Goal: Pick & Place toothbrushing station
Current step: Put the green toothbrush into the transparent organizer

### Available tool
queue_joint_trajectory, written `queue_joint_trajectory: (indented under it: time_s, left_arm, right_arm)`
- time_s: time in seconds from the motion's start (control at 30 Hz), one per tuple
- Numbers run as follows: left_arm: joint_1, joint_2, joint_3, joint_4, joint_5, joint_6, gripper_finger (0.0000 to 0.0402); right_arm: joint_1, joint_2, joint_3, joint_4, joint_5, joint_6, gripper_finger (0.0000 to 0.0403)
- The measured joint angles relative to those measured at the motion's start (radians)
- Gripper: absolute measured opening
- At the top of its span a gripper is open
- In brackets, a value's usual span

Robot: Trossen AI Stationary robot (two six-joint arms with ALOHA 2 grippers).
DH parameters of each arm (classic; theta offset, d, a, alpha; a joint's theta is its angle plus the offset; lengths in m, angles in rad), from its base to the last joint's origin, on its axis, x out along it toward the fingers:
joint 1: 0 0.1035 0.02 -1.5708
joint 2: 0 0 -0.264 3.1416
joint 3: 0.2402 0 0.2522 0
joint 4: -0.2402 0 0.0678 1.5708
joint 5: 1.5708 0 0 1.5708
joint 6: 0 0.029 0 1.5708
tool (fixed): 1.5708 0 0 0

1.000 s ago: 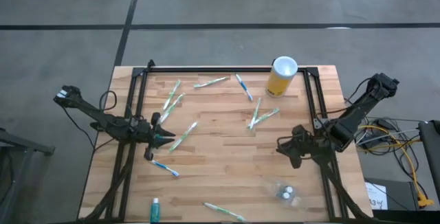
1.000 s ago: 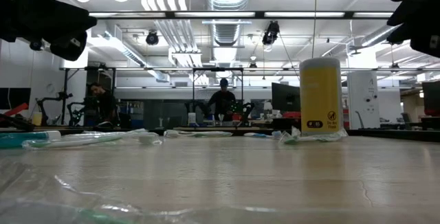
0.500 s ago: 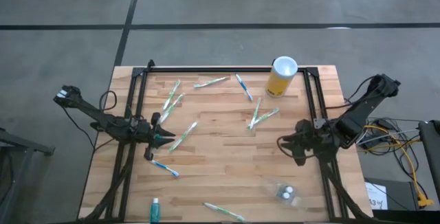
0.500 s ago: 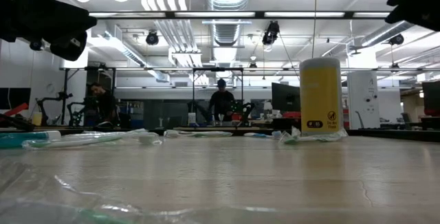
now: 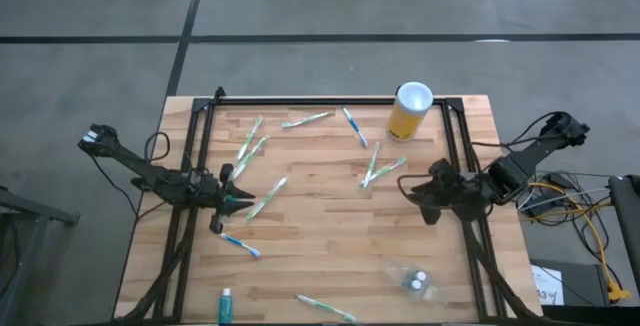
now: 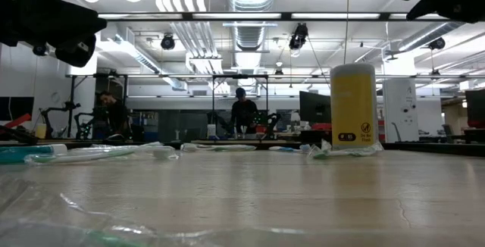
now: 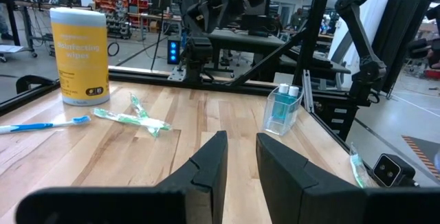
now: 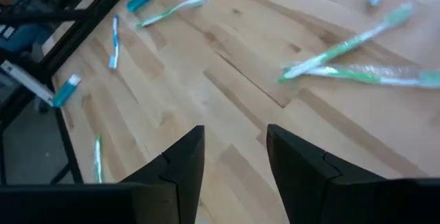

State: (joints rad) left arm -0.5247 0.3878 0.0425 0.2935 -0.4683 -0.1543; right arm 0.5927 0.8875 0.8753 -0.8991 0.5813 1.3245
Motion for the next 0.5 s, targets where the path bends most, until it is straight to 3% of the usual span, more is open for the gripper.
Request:
queue_joint_trajectory:
  time_s: [0.13,0.5]
  left_arm:
    - [0.000,0.000,0.000,0.000,0.000,0.000,0.0083]
    - [0.000,0.000,0.000,0.000,0.000,0.000,0.0083]
  right_arm:
    - [-0.050,-0.001,-0.011,-0.025,-0.009,0.100,0.0150]
    - [-0.212,0.005,-0.018,-0.063,-0.069,0.173,0.0150]
